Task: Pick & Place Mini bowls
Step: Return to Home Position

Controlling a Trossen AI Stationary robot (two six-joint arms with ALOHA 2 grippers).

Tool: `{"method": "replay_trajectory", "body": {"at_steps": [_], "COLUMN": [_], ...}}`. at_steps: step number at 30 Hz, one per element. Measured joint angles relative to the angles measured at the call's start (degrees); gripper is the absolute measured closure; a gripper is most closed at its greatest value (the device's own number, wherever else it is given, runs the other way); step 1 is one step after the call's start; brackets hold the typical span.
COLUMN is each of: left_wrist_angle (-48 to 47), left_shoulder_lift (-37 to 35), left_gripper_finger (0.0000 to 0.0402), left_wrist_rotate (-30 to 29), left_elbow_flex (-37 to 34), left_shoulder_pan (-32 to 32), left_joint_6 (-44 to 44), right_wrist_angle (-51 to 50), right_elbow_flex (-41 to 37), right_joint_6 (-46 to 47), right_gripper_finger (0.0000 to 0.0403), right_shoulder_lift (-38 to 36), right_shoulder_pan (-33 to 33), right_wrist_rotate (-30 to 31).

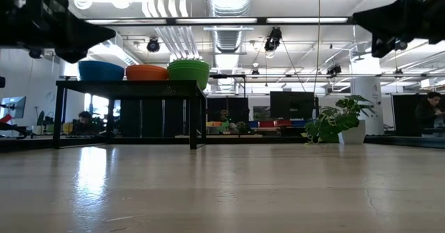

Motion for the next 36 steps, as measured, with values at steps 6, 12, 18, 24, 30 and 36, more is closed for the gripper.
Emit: {"method": "replay_trajectory", "body": {"at_steps": [6, 12, 18, 24, 30, 36], "left_wrist_angle": [5.5, 5.1, 2.1, 1.9, 1.9, 1.8], "left_shoulder_lift": [0.0, 0.1, 0.4, 0.5, 0.5, 0.5], "left_gripper_finger": [0.0401, 0.0401, 0.0402, 0.0401, 0.0402, 0.0401], "left_wrist_rotate": [3.0, 8.0, 9.9, 9.9, 9.9, 9.9], "left_elbow_flex": [-4.6, -4.6, -4.6, -4.6, -4.7, -4.7], "left_shoulder_pan": [0.0, 0.0, 0.0, 0.0, 0.0, 0.0], "left_joint_6": [-1.3, -1.6, -6.8, -7.2, -7.2, -7.2], "right_wrist_angle": [2.8, 2.5, 0.9, -2.4, -2.4, -2.4], "right_elbow_flex": [-3.5, -3.5, -3.5, -3.5, -3.5, -3.5], "right_joint_6": [-1.4, -2.4, -6.4, -9.6, -10.3, -9.4], "right_gripper_finger": [0.0394, 0.0394, 0.0394, 0.0394, 0.0394, 0.0394], "right_shoulder_lift": [0.0, 0.0, 0.1, 0.5, 1.2, 1.2], "right_shoulder_pan": [0.0, 0.0, 0.0, 0.0, 0.0, 0.0], "right_wrist_rotate": [0.0, -0.9, 2.8, 5.6, 5.6, 5.6]}}
